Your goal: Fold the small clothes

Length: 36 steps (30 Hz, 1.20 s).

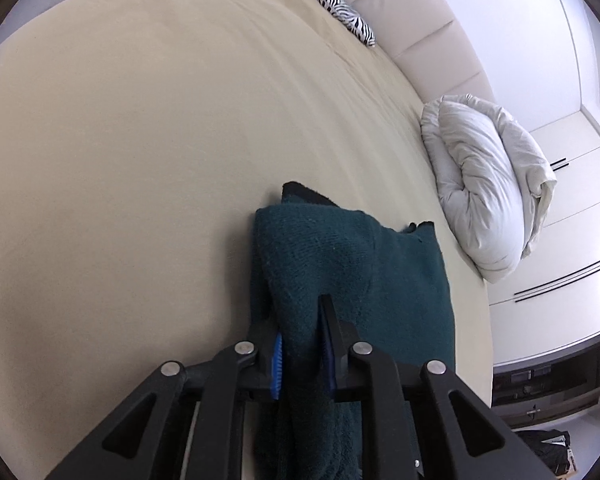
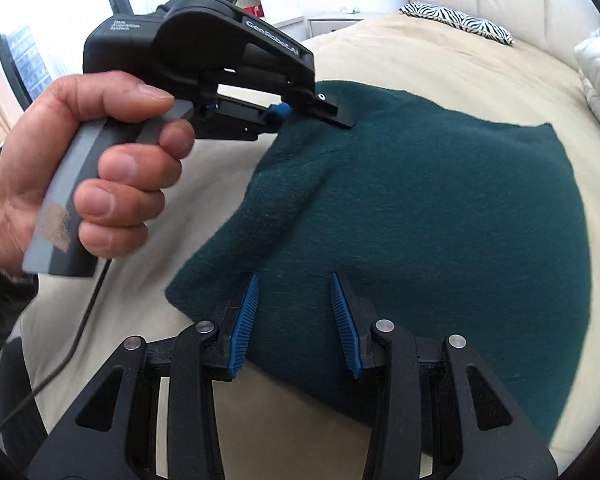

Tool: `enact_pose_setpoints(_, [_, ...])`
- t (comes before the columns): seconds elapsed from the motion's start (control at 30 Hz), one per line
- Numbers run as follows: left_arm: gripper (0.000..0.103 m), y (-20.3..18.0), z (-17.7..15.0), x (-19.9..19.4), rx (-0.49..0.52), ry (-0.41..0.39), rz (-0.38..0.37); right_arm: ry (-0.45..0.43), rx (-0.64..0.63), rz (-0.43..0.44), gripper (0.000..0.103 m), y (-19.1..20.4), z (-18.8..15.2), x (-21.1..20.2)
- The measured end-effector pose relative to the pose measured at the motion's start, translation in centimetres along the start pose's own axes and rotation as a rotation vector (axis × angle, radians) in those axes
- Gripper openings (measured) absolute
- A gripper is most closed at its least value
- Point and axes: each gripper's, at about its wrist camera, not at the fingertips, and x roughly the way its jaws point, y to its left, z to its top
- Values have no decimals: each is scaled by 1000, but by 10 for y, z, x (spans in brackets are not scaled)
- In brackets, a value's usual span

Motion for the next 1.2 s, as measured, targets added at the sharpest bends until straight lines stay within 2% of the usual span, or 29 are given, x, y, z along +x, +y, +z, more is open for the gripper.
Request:
enact_pose_setpoints(0.13, [19, -19, -10, -33, 76, -131, 137, -14, -10, 19, 37, 3, -4, -4])
enact_pose_setpoints(0.2, [19, -36, -18, -51, 139, -196, 158, -7, -20, 41, 37, 2, -6, -11])
enact_pose_setpoints(0.3, [19, -67, -43, -63, 292, -243, 203, -57, 22, 60, 37, -16, -7, -39])
enact_pose_setpoints(0.37, [19, -79, -61, -57, 359, -231, 220, -103, 103, 58, 37, -42, -7, -60])
enact_pose_setpoints(0.47, [19, -80, -77, -30, 400, -172, 269, -145, 215, 54, 37, -87, -5, -75])
enact_pose_setpoints(0.53, [17, -61, -78, -14, 355, -139, 286, -119, 245, 39, 37, -103, -1, -70])
enact_pose_setpoints(0.57, [13, -53, -77, -12, 340, -142, 279, -88, 263, 34, 37, -114, -4, -64])
enact_pose_setpoints(0.63, [13, -47, -75, -11, 324, -148, 249, -35, 286, 21, 32, -128, -13, -53])
enact_pose_setpoints(0.77, [13, -45, -73, -10, 338, -140, 242, -40, 323, 69, 31, -142, -28, -53])
enact_pose_setpoints(0.83, [13, -43, -72, -9, 328, -134, 242, -64, 356, 118, 32, -137, -32, -65])
enact_pose_setpoints(1.0, [13, -54, -82, -5, 374, -125, 290, -103, 410, 223, 34, -152, 0, -69])
enact_pose_setpoints(1.03, [13, -54, -83, -4, 384, -121, 298, -107, 422, 230, 34, -138, 11, -63])
enact_pose_setpoints(1.13, [13, -54, -82, -2, 387, -105, 300, -76, 503, 263, 33, -153, 21, -35])
enact_pose_setpoints(1.17, [13, -55, -82, -1, 390, -100, 301, -61, 538, 281, 28, -161, 23, -27])
enact_pose_setpoints(1.2, [13, -55, -82, -1, 396, -97, 306, -56, 560, 281, 18, -166, 23, -26])
